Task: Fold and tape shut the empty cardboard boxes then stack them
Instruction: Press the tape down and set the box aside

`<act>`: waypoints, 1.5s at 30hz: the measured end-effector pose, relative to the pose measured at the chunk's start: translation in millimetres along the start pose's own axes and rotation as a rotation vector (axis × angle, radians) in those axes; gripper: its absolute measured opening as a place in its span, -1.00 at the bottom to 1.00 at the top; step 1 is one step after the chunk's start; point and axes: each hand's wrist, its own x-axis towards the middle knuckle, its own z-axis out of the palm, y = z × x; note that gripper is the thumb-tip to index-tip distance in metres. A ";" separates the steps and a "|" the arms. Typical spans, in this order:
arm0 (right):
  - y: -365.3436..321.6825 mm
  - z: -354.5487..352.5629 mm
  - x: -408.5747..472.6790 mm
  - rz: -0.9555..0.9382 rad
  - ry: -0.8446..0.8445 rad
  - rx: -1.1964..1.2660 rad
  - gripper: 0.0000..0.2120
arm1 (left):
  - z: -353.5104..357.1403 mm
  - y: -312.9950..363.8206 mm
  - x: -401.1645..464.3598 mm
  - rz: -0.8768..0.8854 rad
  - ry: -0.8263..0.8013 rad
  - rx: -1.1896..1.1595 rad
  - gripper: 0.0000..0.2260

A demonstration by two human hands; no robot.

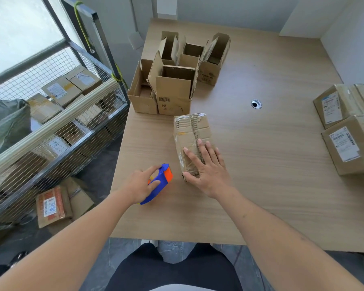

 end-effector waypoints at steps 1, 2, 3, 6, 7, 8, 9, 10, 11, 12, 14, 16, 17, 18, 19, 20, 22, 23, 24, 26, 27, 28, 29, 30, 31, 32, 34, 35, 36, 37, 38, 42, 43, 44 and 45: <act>-0.4 0.8 -0.1 0.003 0.015 0.011 -0.28 | 3.1 2.2 -0.2 -0.011 0.034 0.014 -0.48; -0.6 2.2 -0.3 0.007 0.032 0.017 -0.28 | 7.2 2.9 0.3 -0.026 0.063 0.025 -0.45; -1.4 3.5 -0.3 0.011 0.048 0.021 -0.28 | 11.6 3.4 1.6 -0.038 0.086 0.031 -0.43; -2.3 6.6 -1.6 0.013 0.055 0.026 -0.28 | 25.2 5.0 6.2 -0.052 0.114 -0.003 -0.36; -2.5 6.0 -2.5 0.014 0.042 0.019 -0.28 | 28.4 6.1 7.3 -0.046 0.115 -0.007 -0.35; -2.3 5.6 -5.1 0.016 0.028 0.011 -0.27 | 31.4 8.1 7.4 -0.041 0.108 -0.005 -0.34; -2.8 4.7 -6.1 0.018 0.019 0.005 -0.26 | 31.7 9.7 7.5 -0.038 0.099 0.001 -0.35; -3.4 4.0 -7.2 0.019 0.015 0.000 -0.25 | 31.6 11.5 7.4 -0.038 0.093 0.007 -0.37; -4.0 2.8 -7.7 0.020 0.012 -0.002 -0.24 | 29.8 14.1 6.6 -0.035 0.097 0.011 -0.40; -4.5 1.4 -7.0 0.021 0.009 -0.003 -0.23 | 26.4 17.2 5.7 -0.022 0.117 0.012 -0.43; -4.6 -3.5 -4.0 0.014 -0.005 -0.012 -0.19 | 18.7 24.5 4.2 0.043 0.214 -0.014 -0.50; -3.6 -10.7 -2.8 0.001 -0.070 -0.037 -0.14 | 11.3 35.6 -0.6 0.184 0.332 -0.075 -0.59; -3.0 -14.7 -3.5 -0.004 -0.110 -0.044 -0.10 | 9.0 41.4 -2.7 0.283 0.378 -0.097 -0.63; -2.3 -18.2 -4.6 -0.007 -0.138 -0.045 -0.07 | 7.3 47.4 -3.9 0.388 0.413 -0.108 -0.67; -1.9 -21.1 -6.3 -0.011 -0.152 -0.048 -0.04 | 6.3 52.4 -4.4 0.486 0.432 -0.106 -0.71; -1.4 -21.4 -8.7 -0.017 -0.154 -0.056 -0.03 | 5.0 57.8 -4.7 0.566 0.433 -0.089 -0.75; -1.0 -20.7 -16.9 -0.033 -0.130 -0.073 -0.02 | 3.9 66.7 -5.5 0.678 0.391 -0.030 -0.79; -0.9 -20.4 -22.1 -0.036 -0.118 -0.066 -0.02 | 4.9 70.3 -6.7 0.720 0.362 0.009 -0.79; -0.3 -20.0 -26.6 -0.038 -0.115 -0.056 -0.03 | 6.7 73.9 -8.6 0.749 0.336 0.047 -0.79; 2.8 -19.3 -32.7 -0.062 -0.123 -0.055 -0.02 | 11.2 79.3 -13.0 0.766 0.328 0.100 -0.79; 5.3 -21.3 -33.5 -0.080 -0.125 -0.046 0.01 | 13.9 81.2 -14.1 0.760 0.354 0.099 -0.81; 9.9 -22.3 -32.5 -0.099 -0.137 -0.024 0.03 | 16.5 83.1 -14.5 0.756 0.394 0.095 -0.86; 15.6 -25.0 -31.7 -0.121 -0.152 0.018 0.03 | 19.8 84.3 -14.0 0.756 0.434 0.095 -0.94; 23.2 -26.8 -31.0 -0.149 -0.167 0.073 -0.01 | 22.3 87.8 -15.2 0.745 0.464 0.094 -0.93; 31.9 -29.6 -32.1 -0.185 -0.172 0.136 -0.08 | 25.5 90.4 -16.3 0.731 0.478 0.092 -0.88; 41.5 -31.2 -34.8 -0.213 -0.162 0.200 -0.19 | 27.6 93.2 -17.9 0.719 0.488 0.084 -0.85; 58.4 -32.2 -44.0 -0.247 -0.058 0.276 -0.44 | 30.0 97.1 -19.7 0.703 0.489 0.094 -0.82; 64.4 -30.5 -48.2 -0.252 0.035 0.276 -0.56 | 30.5 97.7 -19.3 0.701 0.483 0.105 -0.80; 68.5 -28.5 -51.2 -0.255 0.118 0.268 -0.65 | 30.1 98.3 -19.1 0.697 0.474 0.108 -0.79; 70.9 -26.1 -52.9 -0.253 0.170 0.259 -0.70 | 29.8 99.1 -18.8 0.693 0.471 0.110 -0.78; 72.3 -22.9 -52.9 -0.245 0.197 0.254 -0.73 | 30.0 100.7 -18.9 0.687 0.477 0.120 -0.78; 74.4 -16.0 -51.0 -0.264 0.199 0.217 -0.79 | 37.8 108.0 -19.6 0.651 0.531 0.144 -0.76; 73.8 -17.0 -51.3 -0.275 0.179 0.208 -0.81 | 40.1 109.3 -20.0 0.641 0.539 0.138 -0.76; 73.6 -17.6 -51.3 -0.281 0.151 0.207 -0.83 | 42.0 109.6 -20.4 0.626 0.541 0.137 -0.75; 74.4 -17.8 -51.4 -0.285 0.120 0.211 -0.84 | 43.5 109.3 -21.3 0.612 0.530 0.134 -0.74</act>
